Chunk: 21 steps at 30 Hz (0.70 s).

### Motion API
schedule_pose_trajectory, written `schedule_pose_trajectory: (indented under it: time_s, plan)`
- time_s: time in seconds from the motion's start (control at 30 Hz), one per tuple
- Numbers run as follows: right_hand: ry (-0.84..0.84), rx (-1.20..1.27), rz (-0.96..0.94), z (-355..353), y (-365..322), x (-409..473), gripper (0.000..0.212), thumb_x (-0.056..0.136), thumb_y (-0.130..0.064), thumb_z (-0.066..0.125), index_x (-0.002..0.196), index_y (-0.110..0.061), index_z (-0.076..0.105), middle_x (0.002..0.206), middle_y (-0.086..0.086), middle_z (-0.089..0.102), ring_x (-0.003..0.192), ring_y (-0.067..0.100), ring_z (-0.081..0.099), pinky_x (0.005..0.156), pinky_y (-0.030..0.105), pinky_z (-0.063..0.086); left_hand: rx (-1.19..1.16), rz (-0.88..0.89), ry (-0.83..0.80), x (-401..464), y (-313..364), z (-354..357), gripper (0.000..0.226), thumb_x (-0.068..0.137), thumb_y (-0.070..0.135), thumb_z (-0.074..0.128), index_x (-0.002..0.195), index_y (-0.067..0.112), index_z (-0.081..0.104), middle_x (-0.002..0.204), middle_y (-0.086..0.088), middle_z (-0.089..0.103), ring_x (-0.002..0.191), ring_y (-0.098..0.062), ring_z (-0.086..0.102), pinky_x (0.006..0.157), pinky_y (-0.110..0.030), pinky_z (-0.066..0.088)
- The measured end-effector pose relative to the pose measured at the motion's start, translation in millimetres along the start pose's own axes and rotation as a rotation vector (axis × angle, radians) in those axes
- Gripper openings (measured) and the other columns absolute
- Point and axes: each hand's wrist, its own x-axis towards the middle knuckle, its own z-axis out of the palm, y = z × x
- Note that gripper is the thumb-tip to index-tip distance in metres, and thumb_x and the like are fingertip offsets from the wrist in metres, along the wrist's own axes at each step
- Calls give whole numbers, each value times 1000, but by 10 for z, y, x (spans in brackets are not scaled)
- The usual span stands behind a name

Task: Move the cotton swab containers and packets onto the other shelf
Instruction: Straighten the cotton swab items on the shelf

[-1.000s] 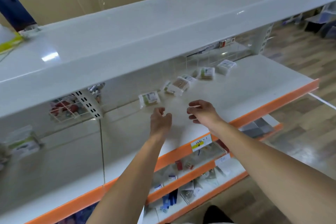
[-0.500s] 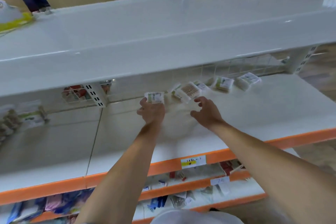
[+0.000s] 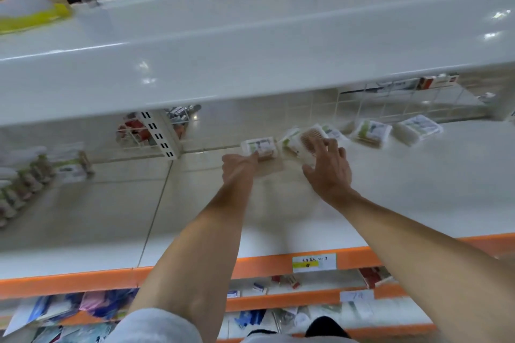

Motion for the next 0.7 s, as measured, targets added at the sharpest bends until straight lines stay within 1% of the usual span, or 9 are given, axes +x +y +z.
schedule_pose_trajectory:
  time_s: [0.1,0.2,0.3,0.4,0.43,0.5,0.57,0.63,0.7]
  plan:
    - [58,-40,72,77,-72,-5,59,85,-24,67,140,-27,45,136,11,42,117,35,47,90,43,45,-20,0,-46,71,-28,-5,50,68,46,80,95,5,68,99,-14,74,88,-29,72,78,-35,60]
    - [82,-47,100,64,-114,-10,52,88,-21,61,138,-25,49,134,11,45,116,34,46,90,42,43,-144,-76,-115,45,58,-47,52,57,38,92,88,9,62,71,-7,64,64,-21,65,53,-24,48]
    - [60,-37,102,-2,-106,-13,51,88,-28,63,137,-25,49,142,10,41,122,35,42,93,43,42,-257,-121,-145,39,131,-38,52,62,30,90,102,5,68,72,-6,62,57,-19,60,49,-22,44]
    - [-12,-73,53,-50,-87,-74,71,80,-50,72,140,-26,43,151,4,35,130,33,40,99,44,41,-212,-138,-144,35,138,-14,51,69,33,82,110,4,70,94,-13,72,61,-21,64,39,-18,40]
    - [-24,-84,50,-56,-78,-96,73,77,-53,73,137,-24,44,148,3,40,128,32,43,98,43,41,-203,-126,-135,37,136,-2,54,70,36,80,112,5,69,101,-12,72,68,-23,66,43,-20,44]
    - [-19,-112,60,-44,-56,-150,68,75,-53,74,130,-21,47,134,4,51,118,32,50,94,41,41,-196,-117,-124,46,133,17,67,69,45,83,119,4,65,113,-12,70,92,-27,69,71,-28,56]
    - [26,-127,52,-22,-44,-194,60,77,-44,72,126,-19,48,126,4,55,110,32,54,87,39,43,-150,-107,-113,42,114,23,77,65,51,86,121,5,61,119,-14,67,104,-33,67,91,-41,56]
    - [61,-30,45,-19,-22,-221,53,78,-32,69,124,-19,47,121,5,57,104,32,56,77,37,42,-68,-63,-129,36,93,13,74,62,48,88,118,6,62,116,-15,68,103,-35,68,90,-49,57]
    - [55,200,68,-53,12,-236,51,81,-28,68,127,-20,47,118,3,60,101,28,58,76,34,43,-24,-21,-132,60,68,-14,61,62,39,90,107,6,68,107,-14,72,94,-31,71,83,-46,60]
